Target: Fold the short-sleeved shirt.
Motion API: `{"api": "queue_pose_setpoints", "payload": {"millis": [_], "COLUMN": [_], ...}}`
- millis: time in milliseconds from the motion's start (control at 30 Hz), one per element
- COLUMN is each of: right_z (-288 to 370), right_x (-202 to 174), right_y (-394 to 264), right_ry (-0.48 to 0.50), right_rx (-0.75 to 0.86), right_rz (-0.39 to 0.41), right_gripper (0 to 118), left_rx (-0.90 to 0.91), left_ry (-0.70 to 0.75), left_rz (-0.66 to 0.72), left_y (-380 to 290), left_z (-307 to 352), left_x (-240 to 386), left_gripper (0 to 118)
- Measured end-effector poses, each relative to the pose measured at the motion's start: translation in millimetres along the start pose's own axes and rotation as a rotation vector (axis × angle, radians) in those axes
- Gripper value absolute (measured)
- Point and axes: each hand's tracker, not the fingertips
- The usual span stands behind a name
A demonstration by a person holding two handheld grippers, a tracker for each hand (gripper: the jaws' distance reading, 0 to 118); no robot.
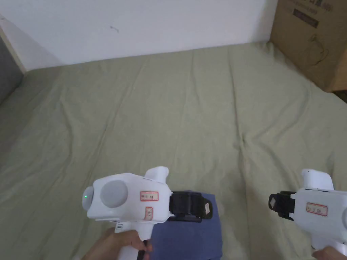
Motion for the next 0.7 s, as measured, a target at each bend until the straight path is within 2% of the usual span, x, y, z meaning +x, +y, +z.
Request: {"api": "queue_pose_setpoints", "payload": {"millis": [33, 67, 100, 133, 233, 333, 500, 700], "right_z": [0, 0, -1, -2, -8, -13, -18, -13], "right_x": [2, 3, 4, 4, 2, -4, -14, -17], "right_y": [0, 0, -1, -1, -1, -2, -3, -2], "right_ry": [-0.005, -0.008, -0.008, -0.007, 0.004, 0.014, 0.030, 0.044], "right_rx": [-0.002, -0.004, -0.005, -0.006, -0.012, -0.021, -0.037, -0.023], "right_rz": [0.000, 0.000, 0.000, -0.001, -0.004, 0.003, 0.023, 0.027], "right_gripper": [0, 0, 0, 0, 0, 0, 0, 0], "left_rx": [0.036, 0.074, 0.116, 0.144, 0.130, 0.067, -0.014, -0.081], "left_ry": [0.003, 0.001, 0.007, 0.034, 0.132, 0.088, 0.046, 0.068], "left_rz": [0.018, 0.039, 0.062, 0.077, 0.151, 0.183, 0.158, 0.042], "left_y": [1, 1, 1, 0, -7, -21, -38, -43], "left_z": [10, 22, 32, 39, 41, 25, -23, -68], "left_x": [-5, -11, -19, -27, -51, -62, -35, 10], "left_gripper": [84, 58, 13, 2, 2, 2, 2, 1]}}
